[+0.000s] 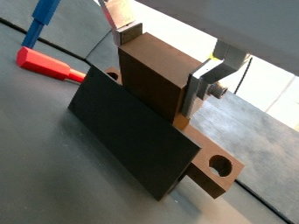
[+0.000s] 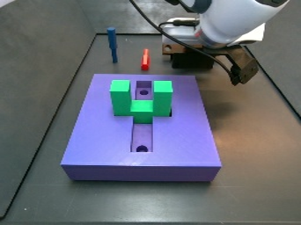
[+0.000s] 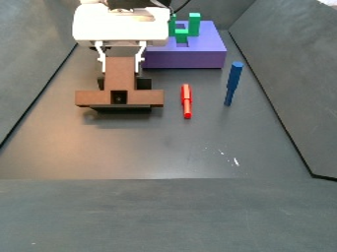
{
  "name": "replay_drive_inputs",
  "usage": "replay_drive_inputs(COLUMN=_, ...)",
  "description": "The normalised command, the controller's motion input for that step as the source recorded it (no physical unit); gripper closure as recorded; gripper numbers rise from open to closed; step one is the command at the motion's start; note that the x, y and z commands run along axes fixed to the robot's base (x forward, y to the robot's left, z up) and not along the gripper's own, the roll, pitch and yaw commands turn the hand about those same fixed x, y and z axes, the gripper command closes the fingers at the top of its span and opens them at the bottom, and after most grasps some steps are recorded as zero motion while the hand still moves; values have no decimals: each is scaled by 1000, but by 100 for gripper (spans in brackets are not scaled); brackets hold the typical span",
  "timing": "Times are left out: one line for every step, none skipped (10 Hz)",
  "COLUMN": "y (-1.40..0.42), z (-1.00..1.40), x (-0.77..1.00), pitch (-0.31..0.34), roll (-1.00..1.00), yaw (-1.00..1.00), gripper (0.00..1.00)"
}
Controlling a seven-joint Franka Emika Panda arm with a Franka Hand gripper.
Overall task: Pick up the brown object. Move up. Place the brown object on the fixture. Regrasp the brown object. Move to above the board. Insert the brown object.
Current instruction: Regrasp the brown object.
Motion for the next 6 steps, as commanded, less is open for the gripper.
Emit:
replay_drive_inputs(y=0, z=0, x=0, pitch=0, roll=0, yaw=0, gripper=100)
replay_drive_inputs(y=0, z=0, x=0, pitch=0, roll=0, yaw=0, gripper=100)
replay_drive_inputs(y=0, z=0, x=0, pitch=0, roll=0, yaw=0, gripper=100)
replay_drive_inputs(y=0, z=0, x=0, pitch=0, roll=0, yaw=0, gripper=100)
replay_drive_inputs(y=0, z=0, x=0, pitch=0, roll=0, yaw=0, gripper=100)
replay_drive_inputs(y=0, z=0, x=0, pitch=0, roll=0, yaw=0, gripper=100)
